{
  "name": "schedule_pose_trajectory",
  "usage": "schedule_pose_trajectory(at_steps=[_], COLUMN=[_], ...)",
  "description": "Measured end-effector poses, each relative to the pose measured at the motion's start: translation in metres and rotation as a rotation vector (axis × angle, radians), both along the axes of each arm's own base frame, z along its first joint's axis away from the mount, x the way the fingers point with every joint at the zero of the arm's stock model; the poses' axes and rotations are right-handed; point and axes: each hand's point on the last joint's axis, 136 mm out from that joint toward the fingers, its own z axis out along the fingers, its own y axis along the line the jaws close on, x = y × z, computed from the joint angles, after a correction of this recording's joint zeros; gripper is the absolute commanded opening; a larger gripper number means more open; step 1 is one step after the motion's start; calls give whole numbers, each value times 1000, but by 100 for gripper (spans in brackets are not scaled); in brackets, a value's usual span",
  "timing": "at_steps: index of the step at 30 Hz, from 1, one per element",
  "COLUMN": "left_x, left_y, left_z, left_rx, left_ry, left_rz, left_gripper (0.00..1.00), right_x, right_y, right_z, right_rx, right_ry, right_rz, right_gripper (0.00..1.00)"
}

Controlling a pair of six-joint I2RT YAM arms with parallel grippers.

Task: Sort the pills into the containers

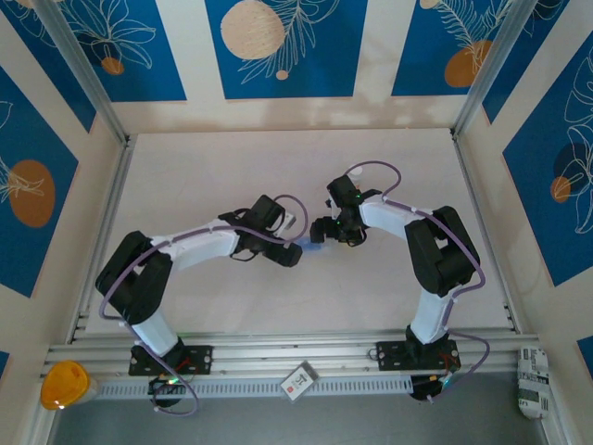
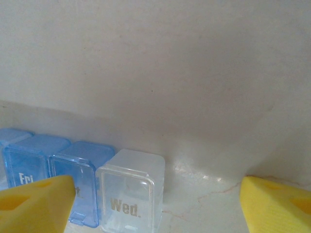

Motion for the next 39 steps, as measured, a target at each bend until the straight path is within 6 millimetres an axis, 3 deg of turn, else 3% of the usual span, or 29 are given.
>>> schedule_pose_trajectory(at_steps=[14, 28, 34, 39], left_x=[14, 60, 79, 86], left_y=[4, 9, 7, 7], left_z=[-24, 4, 5, -5], left_rx=[47, -8, -16, -4], left_ry=[1, -72, -82, -68], left_rz=[32, 111, 133, 141], left_gripper=[100, 100, 100, 100], right_x=[0, 0, 0, -1], right_y=[1, 2, 2, 2], right_z=[0, -1, -1, -2], right_rx=[-2, -1, 0, 2], right_ry=[-3, -6, -5, -5], right_rz=[1, 1, -2, -5], right_gripper=[87, 86, 86, 86])
